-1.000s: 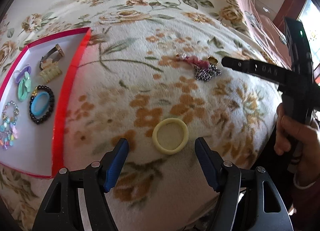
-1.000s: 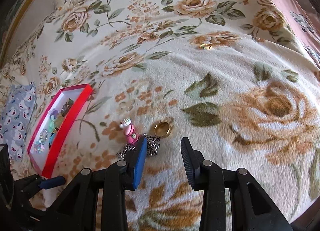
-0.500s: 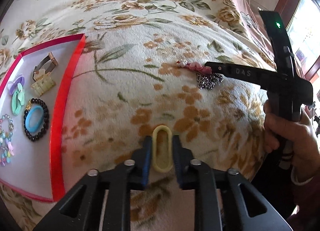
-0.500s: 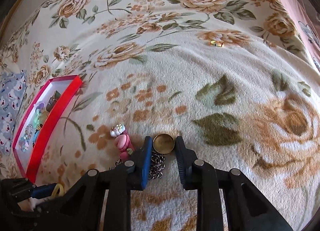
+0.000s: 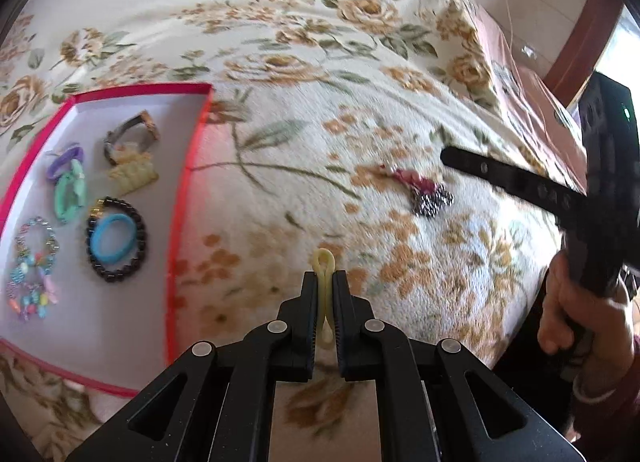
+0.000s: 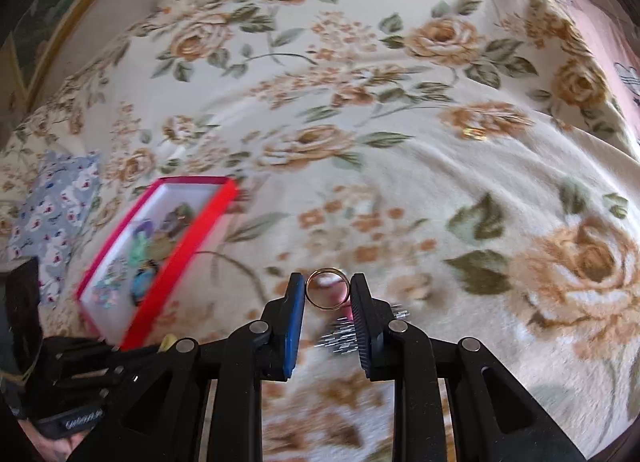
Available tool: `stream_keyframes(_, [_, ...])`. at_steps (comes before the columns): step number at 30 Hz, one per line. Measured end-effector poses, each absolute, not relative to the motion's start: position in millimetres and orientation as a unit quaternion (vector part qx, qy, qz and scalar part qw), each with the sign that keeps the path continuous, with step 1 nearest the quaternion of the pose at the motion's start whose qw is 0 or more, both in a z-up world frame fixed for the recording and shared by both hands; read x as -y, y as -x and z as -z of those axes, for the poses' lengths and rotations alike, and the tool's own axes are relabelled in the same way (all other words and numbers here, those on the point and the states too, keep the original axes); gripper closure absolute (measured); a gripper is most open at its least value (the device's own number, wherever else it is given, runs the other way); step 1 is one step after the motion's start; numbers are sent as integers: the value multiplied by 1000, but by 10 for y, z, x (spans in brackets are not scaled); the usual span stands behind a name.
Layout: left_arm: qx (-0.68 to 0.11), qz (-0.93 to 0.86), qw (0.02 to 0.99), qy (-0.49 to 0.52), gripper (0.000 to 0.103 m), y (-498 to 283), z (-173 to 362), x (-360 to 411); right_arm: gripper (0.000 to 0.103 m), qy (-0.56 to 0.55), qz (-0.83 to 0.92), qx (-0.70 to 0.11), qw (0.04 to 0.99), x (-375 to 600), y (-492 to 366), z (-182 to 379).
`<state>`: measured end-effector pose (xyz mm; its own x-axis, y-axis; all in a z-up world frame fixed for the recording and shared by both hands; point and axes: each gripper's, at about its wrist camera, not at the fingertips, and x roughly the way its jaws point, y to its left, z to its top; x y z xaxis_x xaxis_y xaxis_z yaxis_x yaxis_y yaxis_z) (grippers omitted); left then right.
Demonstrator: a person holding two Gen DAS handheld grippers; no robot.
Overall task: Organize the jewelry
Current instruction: 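Grasp the gold ring with the right tool while the left grasps the yellow band, then carry the gold ring and yellow band into the box with both tools, then open both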
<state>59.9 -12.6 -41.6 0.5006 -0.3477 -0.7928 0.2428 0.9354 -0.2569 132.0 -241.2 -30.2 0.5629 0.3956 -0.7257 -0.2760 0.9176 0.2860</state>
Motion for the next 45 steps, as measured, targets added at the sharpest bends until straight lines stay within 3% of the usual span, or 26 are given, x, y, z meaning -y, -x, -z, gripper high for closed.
stream_keyframes(21, [-431,94,890,115,96,-124,124,-786,80,-42,-309,-449,837,1395,-961,332])
stream_keyframes(45, [-426,13,891,159,96,-21,174,-1486,80,-14,-368,-447,815,651,-982,303])
